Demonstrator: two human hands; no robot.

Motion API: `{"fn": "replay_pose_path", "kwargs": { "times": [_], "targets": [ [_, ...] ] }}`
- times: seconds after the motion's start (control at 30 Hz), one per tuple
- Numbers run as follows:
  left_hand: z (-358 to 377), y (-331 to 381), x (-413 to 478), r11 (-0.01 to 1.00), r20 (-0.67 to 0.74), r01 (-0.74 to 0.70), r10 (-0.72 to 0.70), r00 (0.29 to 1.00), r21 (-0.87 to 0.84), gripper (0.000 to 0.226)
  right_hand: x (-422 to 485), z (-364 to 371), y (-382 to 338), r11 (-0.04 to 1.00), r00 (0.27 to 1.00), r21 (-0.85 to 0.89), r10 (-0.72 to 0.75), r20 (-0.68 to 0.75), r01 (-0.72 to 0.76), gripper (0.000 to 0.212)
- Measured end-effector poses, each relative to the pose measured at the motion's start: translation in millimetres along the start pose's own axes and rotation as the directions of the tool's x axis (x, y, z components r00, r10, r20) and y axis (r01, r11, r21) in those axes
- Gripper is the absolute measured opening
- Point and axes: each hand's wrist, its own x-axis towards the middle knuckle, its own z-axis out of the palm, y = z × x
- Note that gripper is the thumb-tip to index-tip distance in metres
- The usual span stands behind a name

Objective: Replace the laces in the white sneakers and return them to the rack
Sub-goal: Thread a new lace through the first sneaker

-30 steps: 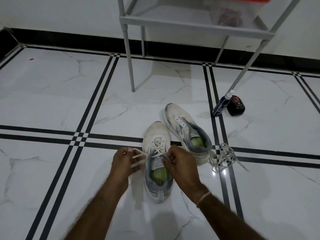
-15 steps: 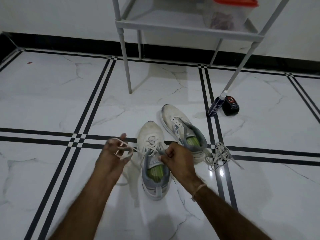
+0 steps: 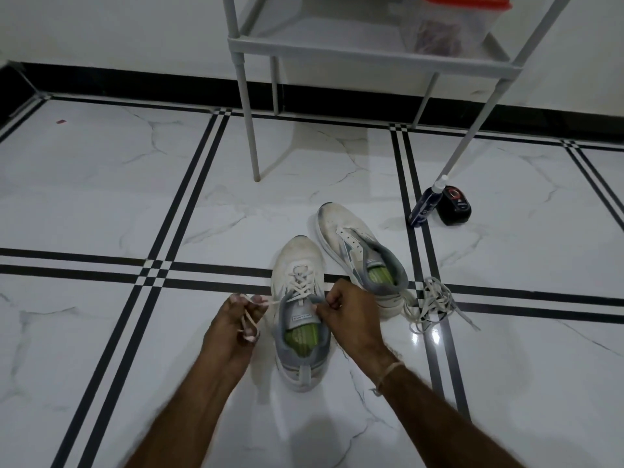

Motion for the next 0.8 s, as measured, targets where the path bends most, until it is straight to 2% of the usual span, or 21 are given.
{"fn": "replay_pose_path", "kwargs": {
  "times": [0.03, 0.07, 0.13, 0.17, 0.23, 0.3, 0.33, 0.4, 0.5, 0.6, 0.7, 0.73, 0.8],
  "targets": [
    [0, -2, -1, 0.998, -0.035, 0.018, -0.016, 0.999, 0.060, 0.029, -2, 2, -2, 1.000, 1.000, 0.001, -0.008, -0.007, 0.008, 0.040],
    [0, -5, -4, 0.974, -0.077, 0.024, -0.006, 0.997, 0.225, 0.027, -4, 3, -4, 1.000, 1.000, -0.001, -0.008, -0.014, 0.008, 0.036],
    [-7, -15, -5, 0.824, -0.158, 0.018, 0.087, 0.984, 0.567, 0.016, -5, 4, -3, 1.000, 1.000, -0.020, -0.007, -0.009, 0.007, 0.028],
    [-11, -19, -6, 0.765, -0.163, -0.010, 0.150, 0.975, 0.644, 0.009, -4, 3, -1, 1.000, 1.000, -0.030, -0.010, -0.006, 0.010, 0.027],
    [-19, -23, -5, 0.664, -0.101, -0.111, 0.272, 0.957, 0.740, 0.004, -3, -1, 2, 0.999, 1.000, -0.040, -0.010, 0.006, 0.010, 0.026],
    [-24, -25, -2, 0.454, 0.035, -0.213, 0.369, 0.929, 0.865, 0.010, -2, -3, 1, 0.999, 1.000, -0.044, -0.020, 0.019, 0.021, 0.027],
    [-23, -25, -1, 0.383, 0.111, -0.263, 0.376, 0.920, 0.886, 0.011, -2, -3, 1, 0.999, 0.999, -0.044, -0.027, 0.026, 0.028, 0.027],
    [-16, -25, 3, 0.356, 0.186, -0.319, 0.361, 0.914, 0.878, 0.005, -3, -3, 0, 0.998, 0.999, -0.052, -0.036, 0.035, 0.038, 0.029],
    [-7, -22, 5, 0.283, 0.223, -0.337, 0.366, 0.903, 0.898, 0.009, -4, -5, 0, 0.998, 0.998, -0.049, -0.046, 0.030, 0.048, 0.030],
    [-10, -20, 9, 0.277, 0.283, -0.363, 0.289, 0.915, 0.890, 0.010, -2, -5, 1, 0.998, 0.998, -0.047, -0.042, 0.043, 0.044, 0.030],
    [-10, -8, 12, 0.166, 0.327, -0.376, 0.264, 0.907, 0.912, 0.017, -2, -6, 2, 0.998, 0.997, -0.028, -0.048, 0.067, 0.050, 0.030],
    [-10, -3, 13, 0.158, 0.333, -0.380, 0.257, 0.907, 0.911, 0.022, -1, -6, 1, 0.997, 0.996, 0.020, -0.070, 0.054, 0.069, 0.029],
    [-6, 7, 12, 0.203, 0.357, -0.411, 0.256, 0.898, 0.889, 0.017, 2, -6, -6, 0.979, 0.984, 0.097, -0.179, 0.011, 0.178, 0.023]
  ]
}}
